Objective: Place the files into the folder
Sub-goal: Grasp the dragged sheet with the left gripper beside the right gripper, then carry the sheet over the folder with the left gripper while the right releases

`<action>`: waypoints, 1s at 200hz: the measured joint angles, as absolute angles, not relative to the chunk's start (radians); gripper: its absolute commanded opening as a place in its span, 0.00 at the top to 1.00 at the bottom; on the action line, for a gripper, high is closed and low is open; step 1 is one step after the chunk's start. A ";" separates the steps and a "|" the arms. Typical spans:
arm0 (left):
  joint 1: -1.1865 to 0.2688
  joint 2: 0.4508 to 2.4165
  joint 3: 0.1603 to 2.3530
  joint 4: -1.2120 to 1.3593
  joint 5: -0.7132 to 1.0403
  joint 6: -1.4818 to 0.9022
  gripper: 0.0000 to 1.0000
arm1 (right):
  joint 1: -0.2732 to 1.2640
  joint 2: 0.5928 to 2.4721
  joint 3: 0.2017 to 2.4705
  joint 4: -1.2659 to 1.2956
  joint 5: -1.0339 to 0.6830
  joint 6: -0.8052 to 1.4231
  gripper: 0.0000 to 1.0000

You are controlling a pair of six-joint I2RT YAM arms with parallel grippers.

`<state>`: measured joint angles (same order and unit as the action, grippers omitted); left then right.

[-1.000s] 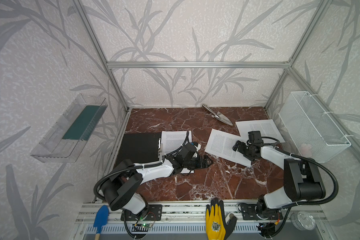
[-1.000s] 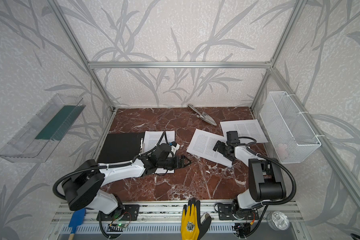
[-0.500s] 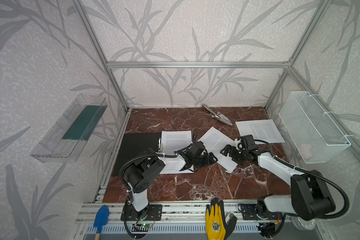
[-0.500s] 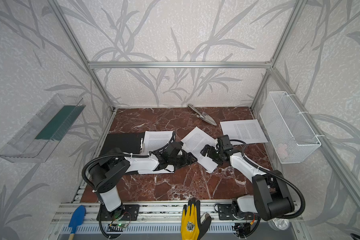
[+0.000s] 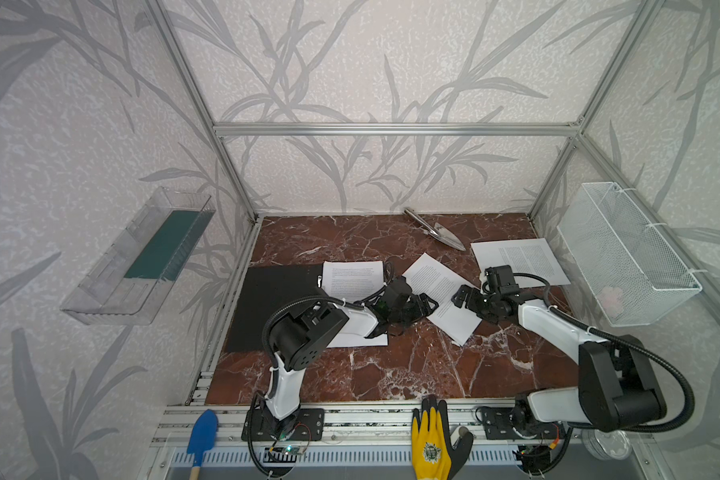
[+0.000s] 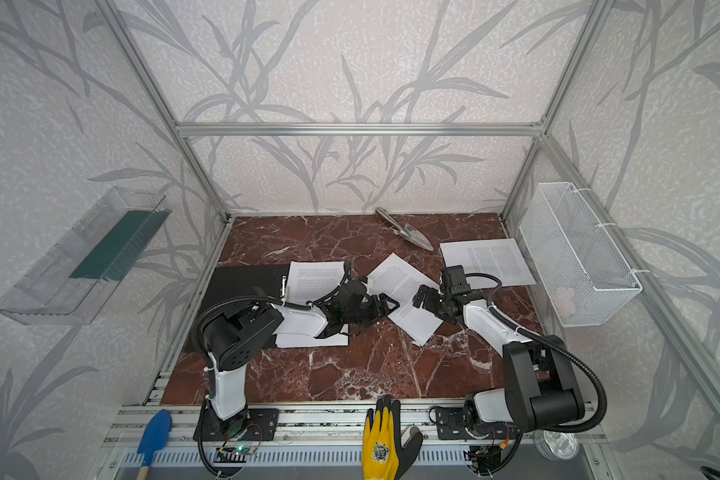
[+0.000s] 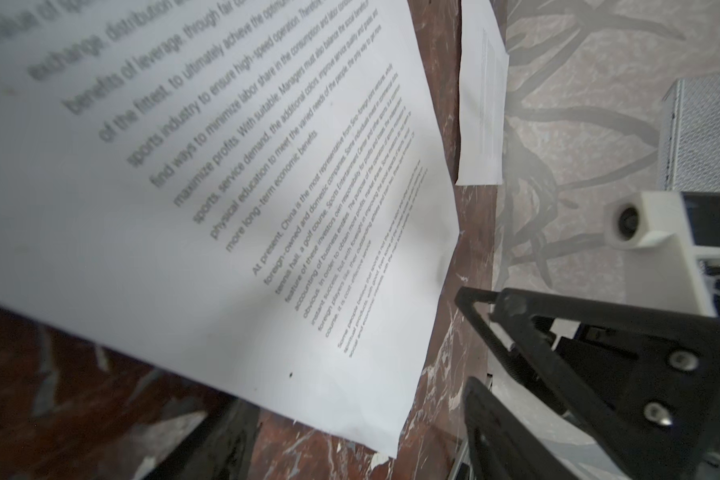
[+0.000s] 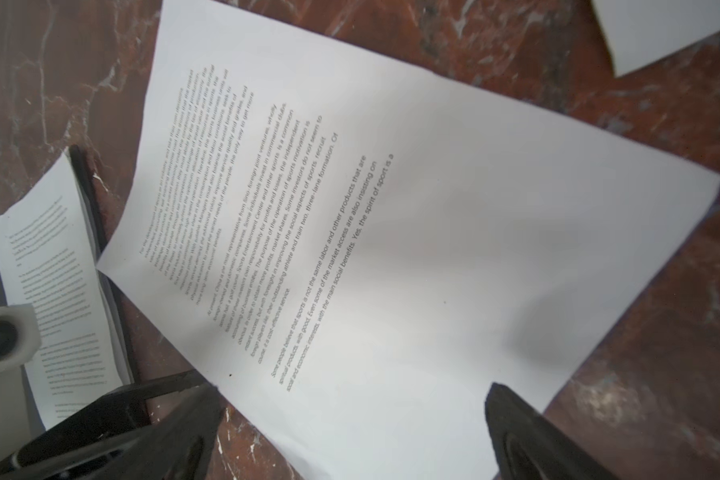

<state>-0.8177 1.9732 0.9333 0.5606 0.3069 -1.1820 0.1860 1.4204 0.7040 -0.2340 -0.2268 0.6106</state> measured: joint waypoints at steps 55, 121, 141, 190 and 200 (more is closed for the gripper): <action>-0.815 2.041 0.914 0.764 0.244 -1.214 0.22 | 0.187 1.569 0.773 -0.174 -0.299 0.598 0.02; -0.808 2.083 0.916 0.823 0.186 -1.210 0.61 | 0.183 1.571 0.765 -0.146 -0.347 0.597 0.01; -0.798 2.083 0.920 0.811 0.175 -1.211 0.85 | 0.173 1.553 0.743 -0.130 -0.369 0.596 0.00; -0.770 2.041 0.934 0.744 0.196 -1.142 1.00 | 0.159 1.407 0.661 -0.150 -0.395 0.581 0.01; -0.767 1.993 0.934 0.698 0.205 -1.115 1.00 | 0.159 1.359 0.655 -0.160 -0.385 0.572 0.01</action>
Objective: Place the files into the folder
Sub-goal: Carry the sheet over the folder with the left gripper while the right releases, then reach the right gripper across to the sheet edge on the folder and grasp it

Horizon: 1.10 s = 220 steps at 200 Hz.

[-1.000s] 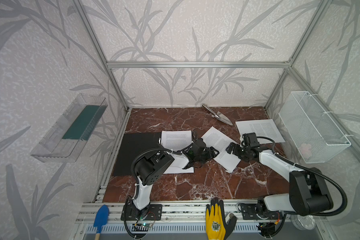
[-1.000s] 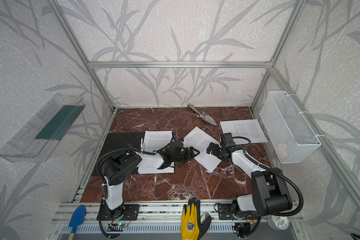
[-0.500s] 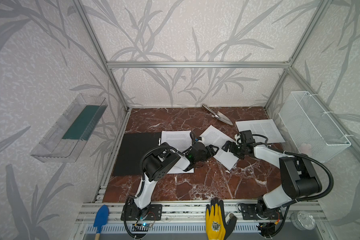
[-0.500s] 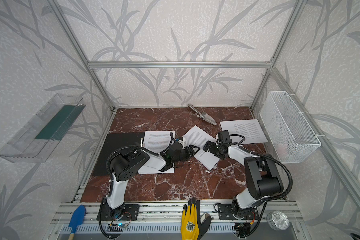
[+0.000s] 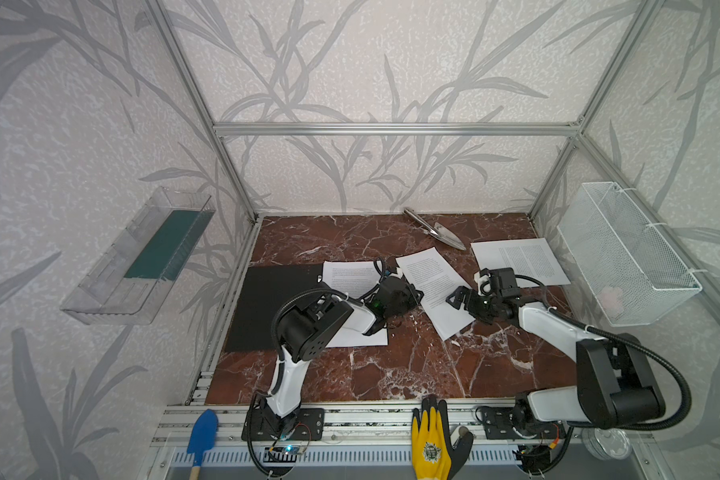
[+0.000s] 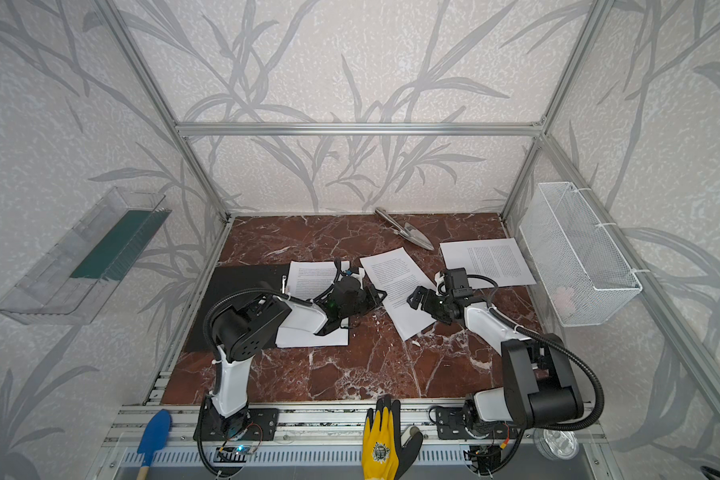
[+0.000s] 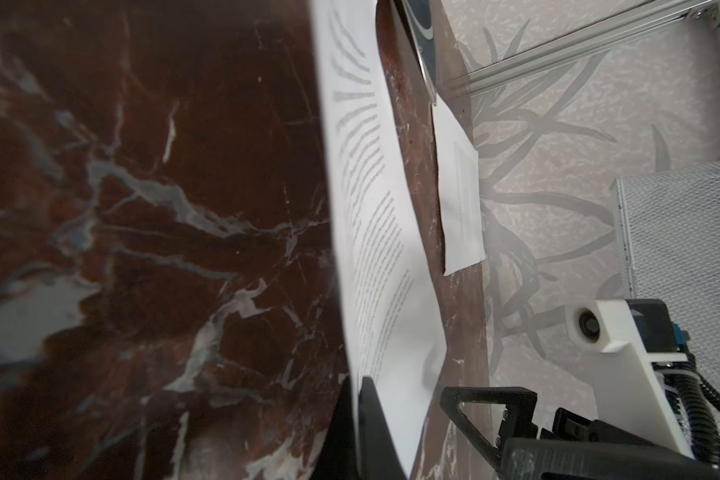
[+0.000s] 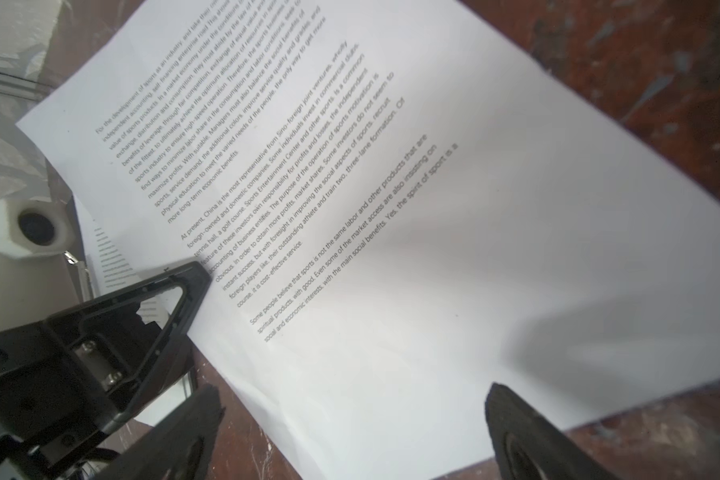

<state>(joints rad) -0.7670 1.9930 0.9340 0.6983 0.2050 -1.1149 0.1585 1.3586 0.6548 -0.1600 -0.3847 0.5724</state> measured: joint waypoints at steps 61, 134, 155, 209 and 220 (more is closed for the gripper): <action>-0.767 1.467 0.891 0.398 0.224 -0.953 1.00 | 0.159 1.164 0.590 -0.144 -0.344 0.548 0.01; -0.347 0.936 0.618 -0.102 0.181 -0.906 1.00 | 0.263 1.188 0.579 -0.103 -0.364 0.528 0.01; -0.207 0.852 0.583 -0.201 0.176 -0.890 1.00 | 0.350 1.253 0.623 -0.099 -0.361 0.522 0.01; 0.043 1.019 0.466 -0.233 0.208 -0.865 1.00 | 0.564 1.517 0.923 -0.091 -0.368 0.480 0.01; 0.055 1.057 0.460 -0.239 0.211 -0.855 1.00 | 0.591 1.578 1.000 -0.091 -0.378 0.469 0.01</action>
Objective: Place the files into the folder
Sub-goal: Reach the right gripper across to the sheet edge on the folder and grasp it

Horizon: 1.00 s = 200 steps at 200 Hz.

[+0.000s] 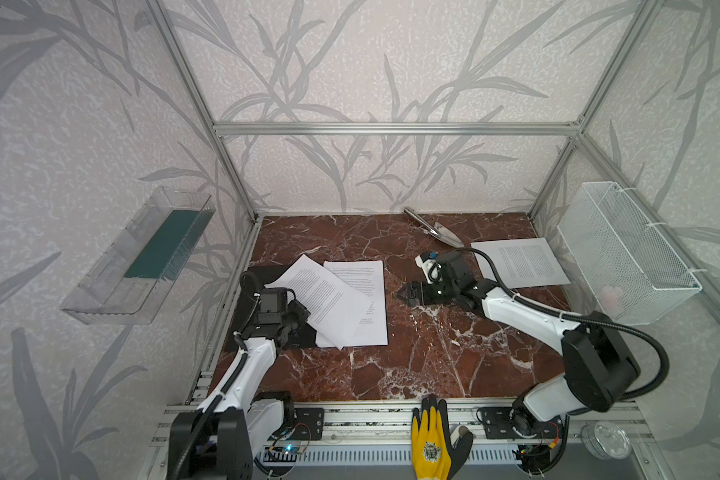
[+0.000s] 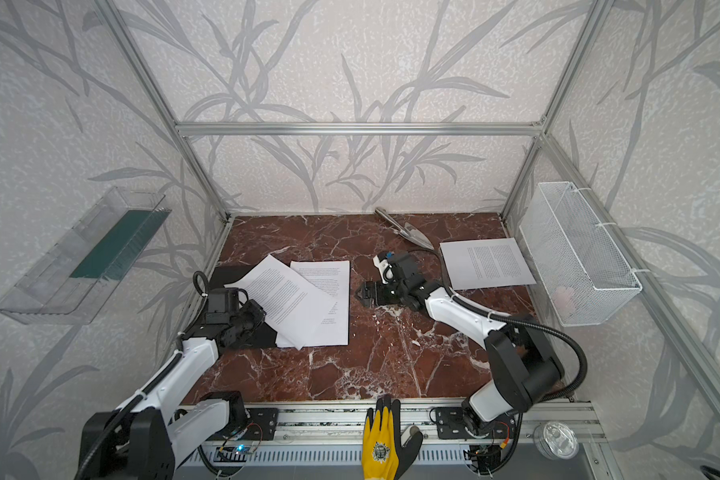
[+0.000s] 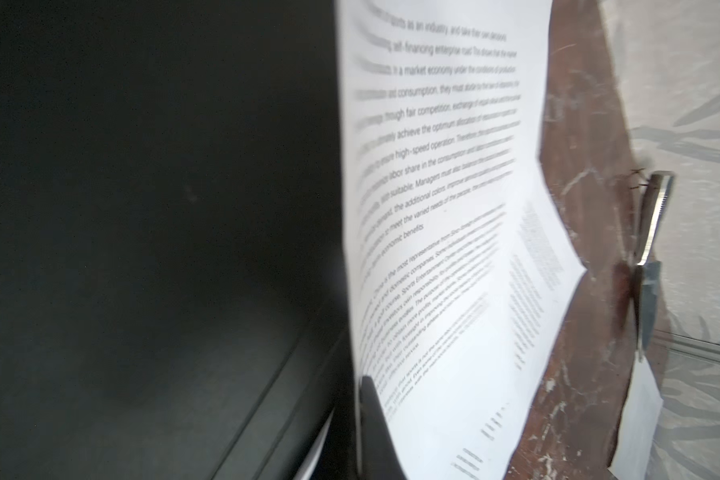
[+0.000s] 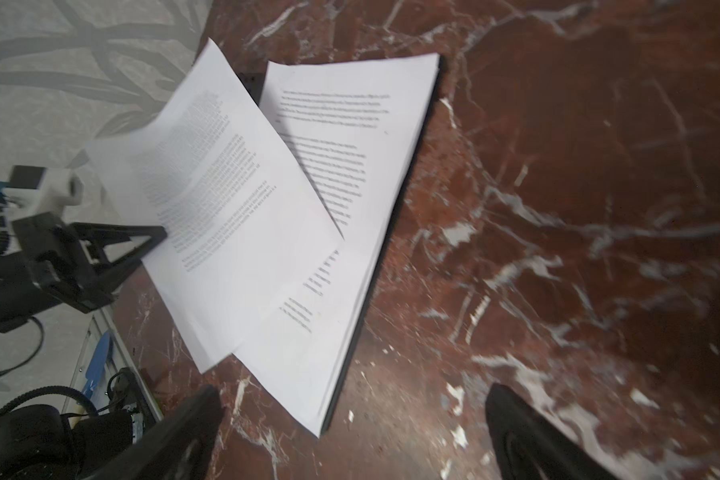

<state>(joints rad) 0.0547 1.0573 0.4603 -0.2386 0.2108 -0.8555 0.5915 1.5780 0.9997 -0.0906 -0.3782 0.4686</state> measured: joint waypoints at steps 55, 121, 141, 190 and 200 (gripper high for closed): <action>0.067 1.143 0.461 -0.231 0.194 -0.806 1.00 | 0.692 1.967 1.458 -0.175 -0.402 0.360 0.01; 0.067 1.196 0.461 -0.211 0.176 -0.784 1.00 | 0.741 2.302 1.904 -0.384 -0.418 0.234 0.01; 0.067 1.206 0.461 -0.205 0.177 -0.780 1.00 | 0.750 2.403 2.072 -0.462 -0.421 0.211 0.07; 0.067 1.207 0.461 -0.197 0.177 -0.777 1.00 | 0.766 2.652 2.515 -0.673 -0.458 0.178 0.24; 0.067 1.207 0.461 -0.196 0.177 -0.777 1.00 | 0.767 2.692 2.590 -0.710 -0.466 0.177 0.28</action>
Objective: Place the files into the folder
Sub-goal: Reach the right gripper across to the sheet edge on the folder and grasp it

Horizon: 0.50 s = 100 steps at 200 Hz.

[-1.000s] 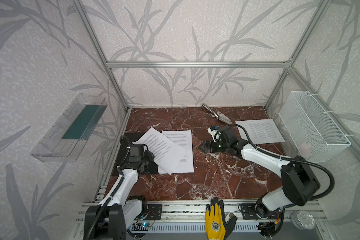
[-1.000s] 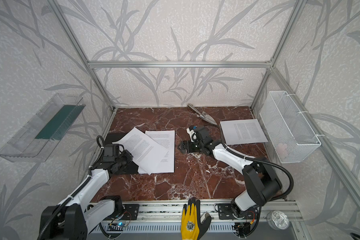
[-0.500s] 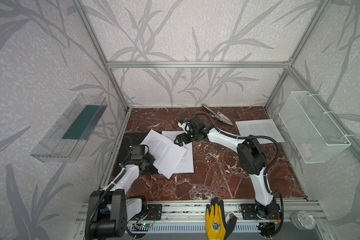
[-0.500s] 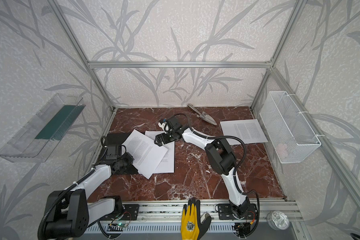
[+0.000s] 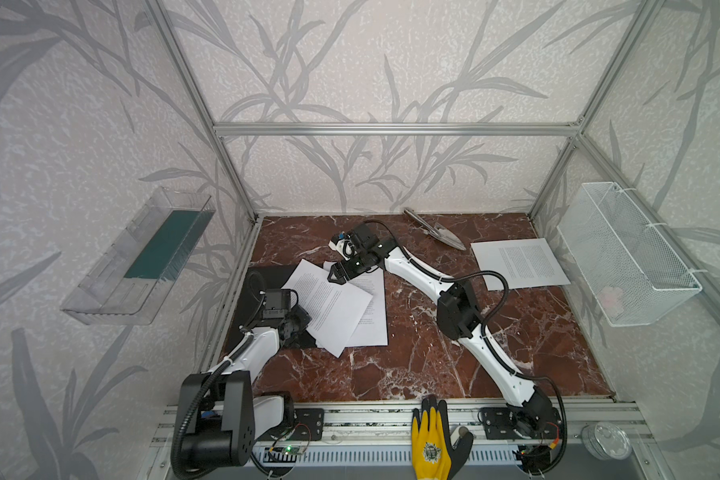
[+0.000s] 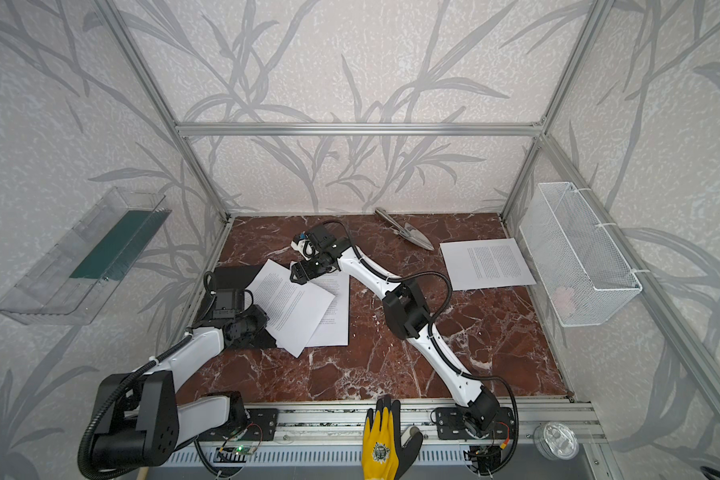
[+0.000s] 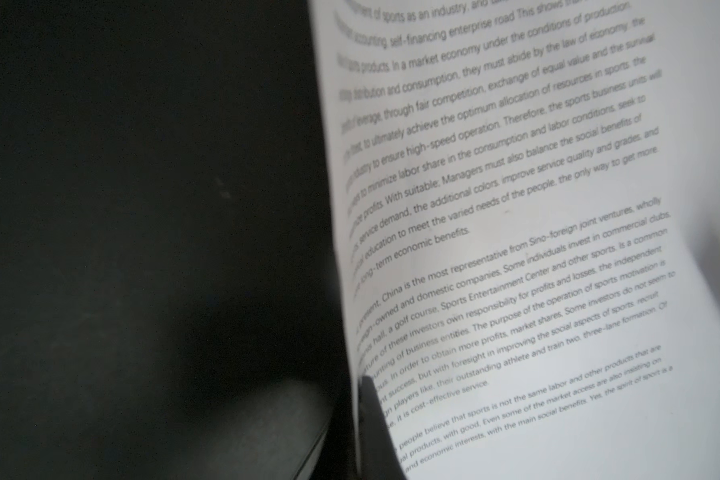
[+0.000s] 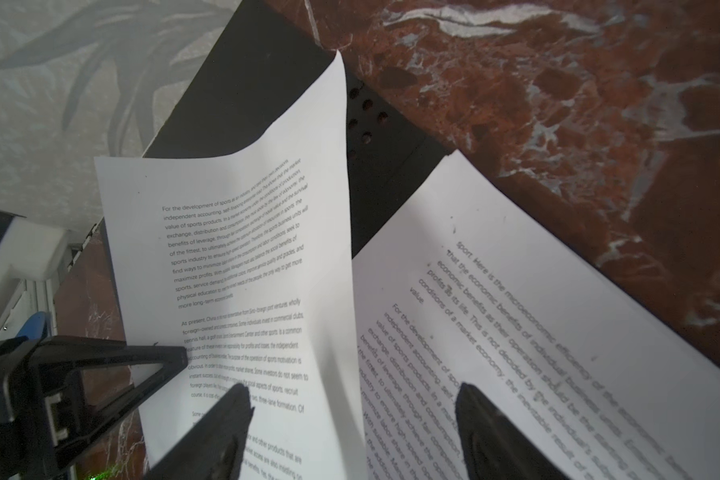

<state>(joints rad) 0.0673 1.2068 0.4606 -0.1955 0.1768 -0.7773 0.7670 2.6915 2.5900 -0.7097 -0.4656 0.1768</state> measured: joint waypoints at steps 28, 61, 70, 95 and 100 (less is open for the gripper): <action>0.067 1.207 0.461 -0.191 0.177 -0.778 1.00 | 0.768 2.736 2.674 -0.770 -0.478 0.173 0.33; 0.067 1.207 0.460 -0.178 0.182 -0.778 1.00 | 0.768 2.736 2.670 -0.791 -0.509 0.175 0.51; 0.067 1.207 0.460 -0.176 0.183 -0.778 1.00 | 0.768 2.736 2.667 -0.791 -0.520 0.175 0.56; 0.067 1.208 0.460 -0.168 0.184 -0.778 1.00 | 0.768 2.736 2.653 -0.790 -0.548 0.183 0.71; 0.067 1.209 0.460 -0.168 0.184 -0.778 1.00 | 0.768 2.736 2.648 -0.790 -0.552 0.186 0.73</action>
